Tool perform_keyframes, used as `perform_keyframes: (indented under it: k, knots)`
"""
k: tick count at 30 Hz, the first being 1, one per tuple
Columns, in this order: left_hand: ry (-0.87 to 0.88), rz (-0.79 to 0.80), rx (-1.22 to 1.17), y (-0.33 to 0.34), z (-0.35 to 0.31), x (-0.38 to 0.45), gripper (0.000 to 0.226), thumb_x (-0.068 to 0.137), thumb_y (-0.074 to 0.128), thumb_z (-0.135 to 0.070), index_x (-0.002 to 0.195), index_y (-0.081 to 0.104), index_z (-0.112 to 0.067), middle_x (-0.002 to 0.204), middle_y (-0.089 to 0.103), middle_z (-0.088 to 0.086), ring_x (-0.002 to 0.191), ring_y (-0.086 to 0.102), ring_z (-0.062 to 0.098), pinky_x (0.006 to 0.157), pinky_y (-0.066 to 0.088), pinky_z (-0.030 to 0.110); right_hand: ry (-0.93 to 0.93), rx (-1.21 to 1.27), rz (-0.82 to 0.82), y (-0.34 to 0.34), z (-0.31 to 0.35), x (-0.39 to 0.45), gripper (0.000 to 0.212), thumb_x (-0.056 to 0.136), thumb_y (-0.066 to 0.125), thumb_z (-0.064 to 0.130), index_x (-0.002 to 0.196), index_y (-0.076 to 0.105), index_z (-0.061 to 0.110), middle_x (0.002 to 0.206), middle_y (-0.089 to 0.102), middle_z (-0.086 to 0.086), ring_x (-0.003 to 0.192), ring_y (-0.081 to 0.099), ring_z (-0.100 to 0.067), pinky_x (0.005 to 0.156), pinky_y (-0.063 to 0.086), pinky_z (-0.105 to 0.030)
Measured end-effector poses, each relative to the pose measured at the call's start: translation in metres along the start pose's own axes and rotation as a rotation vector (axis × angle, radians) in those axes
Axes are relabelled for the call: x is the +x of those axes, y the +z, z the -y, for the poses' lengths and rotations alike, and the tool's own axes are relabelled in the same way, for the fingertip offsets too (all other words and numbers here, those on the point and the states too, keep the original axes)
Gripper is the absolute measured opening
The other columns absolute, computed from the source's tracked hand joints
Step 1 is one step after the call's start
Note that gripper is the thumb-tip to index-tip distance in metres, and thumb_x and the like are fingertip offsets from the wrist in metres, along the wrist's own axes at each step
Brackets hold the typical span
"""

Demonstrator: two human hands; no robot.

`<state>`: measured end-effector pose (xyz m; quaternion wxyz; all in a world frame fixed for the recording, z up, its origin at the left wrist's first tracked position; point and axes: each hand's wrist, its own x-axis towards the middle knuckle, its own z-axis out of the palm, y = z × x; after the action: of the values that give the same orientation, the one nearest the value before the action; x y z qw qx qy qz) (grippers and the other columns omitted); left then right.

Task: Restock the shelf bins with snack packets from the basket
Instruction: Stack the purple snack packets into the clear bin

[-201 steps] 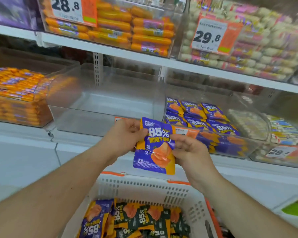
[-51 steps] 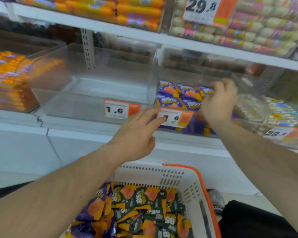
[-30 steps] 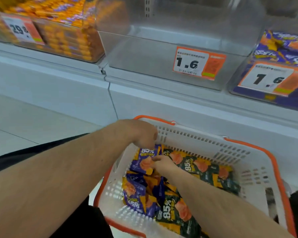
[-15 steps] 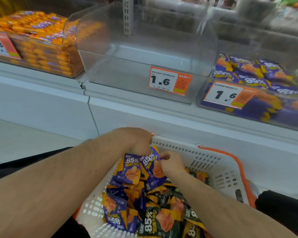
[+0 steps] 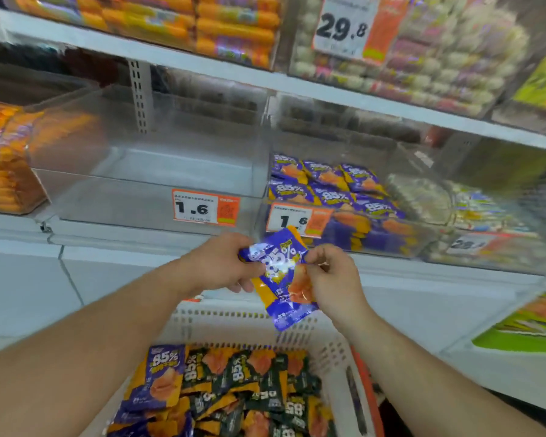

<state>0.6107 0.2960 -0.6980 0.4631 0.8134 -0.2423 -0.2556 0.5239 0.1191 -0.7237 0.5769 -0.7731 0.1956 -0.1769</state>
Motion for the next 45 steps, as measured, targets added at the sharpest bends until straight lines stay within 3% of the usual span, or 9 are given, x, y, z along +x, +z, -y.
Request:
perform_keyframes:
  k: [3, 5, 11, 14, 17, 22, 33, 42, 45]
  knots:
    - [0.097, -0.134, -0.151, 0.009, -0.025, 0.001, 0.011, 0.09, 0.066, -0.006, 0.082, 0.059, -0.009, 0.058, 0.065, 0.004, 0.048, 0.061, 0.007, 0.048, 0.049, 0.019, -0.314, -0.315, -0.091, -0.017, 0.012, -0.005, 0.018, 0.081, 0.072, 0.016, 0.088, 0.057, 0.021, 0.096, 0.052, 0.009, 0.081, 0.06, -0.006, 0.08, 0.051, -0.023]
    - [0.14, -0.181, -0.256, 0.013, -0.037, 0.002, 0.008, 0.091, 0.064, -0.006, 0.084, 0.061, -0.008, 0.057, 0.065, 0.004, 0.047, 0.06, 0.007, 0.048, 0.05, 0.019, -0.479, -0.506, -0.094, -0.024, 0.017, -0.007, 0.053, 0.064, 0.08, 0.043, 0.105, 0.055, 0.021, 0.108, 0.045, 0.01, 0.098, 0.047, 0.001, 0.085, 0.038, -0.008]
    - [0.249, -0.194, -0.418, 0.021, -0.061, 0.005, 0.007, 0.095, 0.059, -0.012, 0.093, 0.065, -0.013, 0.071, 0.071, -0.001, 0.058, 0.063, 0.007, 0.054, 0.051, 0.02, -0.605, -0.557, -0.23, -0.027, 0.033, 0.003, 0.064, 0.052, 0.069, 0.053, 0.102, 0.045, 0.021, 0.101, 0.047, 0.004, 0.095, 0.049, -0.017, 0.078, 0.049, -0.041]
    - [0.48, -0.346, -0.048, 0.022, -0.057, 0.014, 0.01, 0.093, 0.06, -0.024, 0.103, 0.064, -0.024, 0.098, 0.07, -0.002, 0.086, 0.064, 0.001, 0.077, 0.048, 0.016, -0.598, -0.486, -0.357, -0.039, 0.045, 0.021, 0.057, 0.052, 0.073, 0.045, 0.096, 0.048, 0.018, 0.094, 0.042, 0.009, 0.084, 0.048, -0.017, 0.074, 0.047, -0.041]
    - [0.563, -0.599, 0.7, 0.022, -0.037, 0.032, 0.062, 0.076, 0.055, -0.051, 0.134, 0.046, -0.034, 0.145, 0.041, 0.011, 0.133, 0.039, 0.03, 0.106, 0.032, 0.046, -0.449, -0.584, -0.443, -0.065, 0.058, 0.06, 0.064, 0.051, 0.068, 0.052, 0.102, 0.051, 0.017, 0.102, 0.048, 0.001, 0.094, 0.051, -0.021, 0.085, 0.047, -0.042]
    - [0.314, -0.552, 0.936, 0.026, -0.018, 0.042, 0.097, 0.074, 0.074, -0.041, 0.153, 0.019, -0.035, 0.16, 0.005, 0.024, 0.147, 0.004, 0.042, 0.115, 0.001, 0.057, -0.067, -0.872, -0.381, -0.108, 0.065, 0.119, 0.083, 0.056, 0.07, 0.066, 0.12, 0.049, 0.017, 0.122, 0.05, -0.009, 0.115, 0.052, -0.031, 0.091, 0.049, -0.043]
    - [0.357, -0.605, 0.94, 0.027, -0.01, 0.049, 0.103, 0.06, 0.081, -0.026, 0.151, 0.033, -0.027, 0.153, 0.023, 0.03, 0.142, 0.021, 0.045, 0.114, 0.007, 0.059, 0.275, -0.906, -0.137, -0.119, 0.05, 0.155, 0.089, 0.028, 0.078, 0.075, 0.092, 0.068, 0.013, 0.101, 0.068, -0.01, 0.09, 0.067, -0.029, 0.078, 0.058, -0.039]
    - [0.329, -0.574, 0.951, 0.028, -0.015, 0.043, 0.1, 0.07, 0.075, -0.03, 0.154, 0.02, -0.03, 0.157, 0.011, 0.027, 0.146, 0.01, 0.04, 0.116, -0.002, 0.055, 0.324, -0.905, -0.051, -0.12, 0.055, 0.151, 0.058, 0.055, 0.088, 0.057, 0.083, 0.061, 0.014, 0.086, 0.065, -0.002, 0.083, 0.063, -0.021, 0.069, 0.048, -0.028]
    - [0.388, -0.591, 0.844, 0.024, -0.015, 0.04, 0.088, 0.075, 0.073, -0.024, 0.152, 0.029, -0.026, 0.157, 0.015, 0.024, 0.146, 0.011, 0.035, 0.117, -0.001, 0.051, 0.263, -0.988, -0.24, -0.116, 0.057, 0.144, 0.058, 0.057, 0.079, 0.057, 0.09, 0.063, 0.012, 0.098, 0.066, -0.008, 0.089, 0.062, -0.026, 0.075, 0.05, -0.031]
